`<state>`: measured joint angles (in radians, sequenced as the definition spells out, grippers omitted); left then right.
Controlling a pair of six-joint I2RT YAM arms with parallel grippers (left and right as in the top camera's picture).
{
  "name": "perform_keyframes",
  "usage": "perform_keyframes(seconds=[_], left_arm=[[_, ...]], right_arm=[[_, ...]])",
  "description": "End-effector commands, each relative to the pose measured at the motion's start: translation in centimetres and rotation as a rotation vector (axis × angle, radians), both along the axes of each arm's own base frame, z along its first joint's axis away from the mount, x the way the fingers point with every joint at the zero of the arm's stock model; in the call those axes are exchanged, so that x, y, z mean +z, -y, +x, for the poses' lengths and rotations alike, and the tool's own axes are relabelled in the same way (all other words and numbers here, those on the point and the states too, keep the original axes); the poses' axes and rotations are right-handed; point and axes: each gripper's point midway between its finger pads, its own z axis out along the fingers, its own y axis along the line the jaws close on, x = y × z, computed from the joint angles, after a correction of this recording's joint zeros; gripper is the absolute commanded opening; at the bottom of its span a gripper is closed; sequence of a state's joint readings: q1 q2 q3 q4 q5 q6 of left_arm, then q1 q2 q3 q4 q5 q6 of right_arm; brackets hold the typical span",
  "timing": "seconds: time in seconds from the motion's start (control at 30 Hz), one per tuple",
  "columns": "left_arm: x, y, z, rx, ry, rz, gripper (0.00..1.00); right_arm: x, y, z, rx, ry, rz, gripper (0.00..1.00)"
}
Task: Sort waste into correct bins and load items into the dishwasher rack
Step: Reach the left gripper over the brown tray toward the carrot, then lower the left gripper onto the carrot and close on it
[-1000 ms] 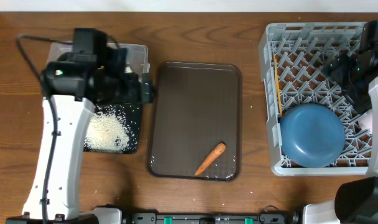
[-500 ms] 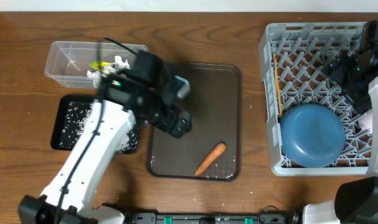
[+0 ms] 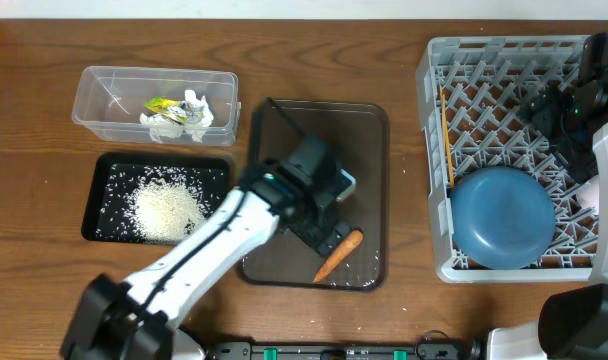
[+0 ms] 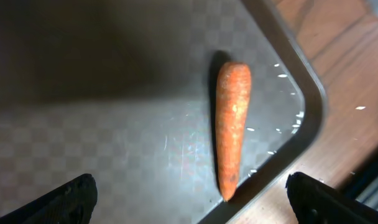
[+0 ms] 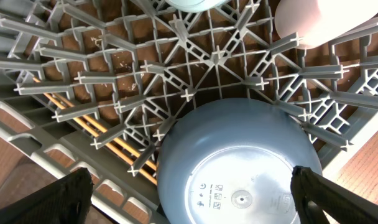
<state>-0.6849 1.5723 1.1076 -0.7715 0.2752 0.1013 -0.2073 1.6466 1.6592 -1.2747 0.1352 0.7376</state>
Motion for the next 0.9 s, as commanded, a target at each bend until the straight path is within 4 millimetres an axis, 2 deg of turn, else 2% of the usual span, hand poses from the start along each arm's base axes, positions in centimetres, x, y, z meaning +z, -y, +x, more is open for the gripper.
perform_keyframes(seconds=[0.0, 0.13, 0.27, 0.6, 0.7, 0.87], left_arm=[[-2.2, 0.2, 0.0, 0.047, -0.015, 0.074, 1.0], [-4.6, 1.3, -0.2, 0.079, -0.04, 0.106, 1.0], [-6.0, 1.8, -0.1, 0.122, -0.046, 0.13, 0.99], [-7.1, 2.3, -1.3, 0.073, -0.046, 0.174, 1.0], [-7.4, 2.3, -1.9, 0.059, -0.056, 0.188, 0.94], [-8.6, 1.9, -2.8, 0.044, -0.071, 0.215, 0.94]], right_arm=[[0.2, 0.3, -0.1, 0.003, 0.0, -0.017, 0.99], [0.2, 0.3, -0.1, 0.003, 0.0, -0.017, 0.99], [0.2, 0.3, -0.1, 0.003, 0.0, -0.017, 0.99], [0.2, 0.3, -0.1, 0.003, 0.0, -0.017, 0.99], [0.2, 0.3, -0.1, 0.003, 0.0, -0.017, 0.99], [0.2, 0.3, -0.1, 0.003, 0.0, -0.017, 0.99]])
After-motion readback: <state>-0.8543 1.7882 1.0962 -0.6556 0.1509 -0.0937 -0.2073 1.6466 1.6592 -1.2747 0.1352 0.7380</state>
